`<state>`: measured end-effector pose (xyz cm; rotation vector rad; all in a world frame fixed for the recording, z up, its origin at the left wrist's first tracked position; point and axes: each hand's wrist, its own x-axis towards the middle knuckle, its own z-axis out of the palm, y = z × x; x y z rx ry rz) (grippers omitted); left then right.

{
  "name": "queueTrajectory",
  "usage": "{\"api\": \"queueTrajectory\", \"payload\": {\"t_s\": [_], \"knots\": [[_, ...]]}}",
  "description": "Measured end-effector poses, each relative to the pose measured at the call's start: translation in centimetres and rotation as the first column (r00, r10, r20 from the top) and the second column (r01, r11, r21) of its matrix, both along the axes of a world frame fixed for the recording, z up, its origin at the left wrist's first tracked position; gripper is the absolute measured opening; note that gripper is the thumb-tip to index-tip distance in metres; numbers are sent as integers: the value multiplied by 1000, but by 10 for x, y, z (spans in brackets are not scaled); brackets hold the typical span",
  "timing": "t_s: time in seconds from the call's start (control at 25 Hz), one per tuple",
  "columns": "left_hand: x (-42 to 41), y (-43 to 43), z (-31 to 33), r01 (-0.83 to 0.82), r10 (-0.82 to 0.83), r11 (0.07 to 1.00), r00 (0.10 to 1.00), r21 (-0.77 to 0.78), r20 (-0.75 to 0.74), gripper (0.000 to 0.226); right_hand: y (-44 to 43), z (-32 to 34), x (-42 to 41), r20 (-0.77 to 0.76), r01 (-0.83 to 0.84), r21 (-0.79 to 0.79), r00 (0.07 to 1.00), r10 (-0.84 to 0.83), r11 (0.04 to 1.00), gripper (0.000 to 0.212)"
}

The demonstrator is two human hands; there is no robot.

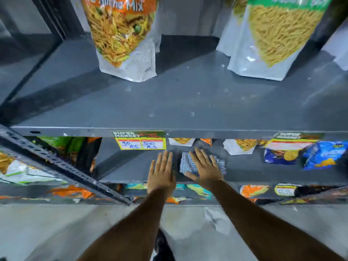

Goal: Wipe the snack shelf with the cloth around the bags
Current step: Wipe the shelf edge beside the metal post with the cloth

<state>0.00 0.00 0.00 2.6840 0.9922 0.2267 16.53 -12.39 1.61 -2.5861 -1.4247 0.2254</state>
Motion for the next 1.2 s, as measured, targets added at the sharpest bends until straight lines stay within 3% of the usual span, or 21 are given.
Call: {"api": "queueTrajectory", "payload": {"t_s": [0.16,0.32,0.6,0.76,0.92,1.0,1.08,1.2], "knots": [[1,24,-9,-21,17,998,997,-58,-74,68,11,-11,-8,13,19,-96,1000,-17,995,97],[1,21,-17,10,-17,996,996,-87,-88,66,13,-9,-6,46,38,-73,998,-35,997,101],[-6,18,-6,32,-50,988,991,-149,-120,70,3,-10,-29,73,78,-28,995,-75,997,75],[-25,5,1,34,-63,987,982,-159,-178,69,-12,-9,-32,44,-66,-90,997,70,994,98],[-55,-20,27,34,-35,999,997,-25,-63,68,-36,1,-26,-12,-170,-84,985,170,982,95],[-74,-28,49,46,-45,995,999,85,-4,67,-37,23,-47,-83,-242,-11,967,240,970,83],[-96,-31,81,15,-24,986,998,166,49,66,-28,55,-83,-107,-279,193,947,303,941,77],[-127,-28,138,-114,59,961,975,253,215,63,-6,127,-137,-225,-211,524,900,373,825,85]]}}
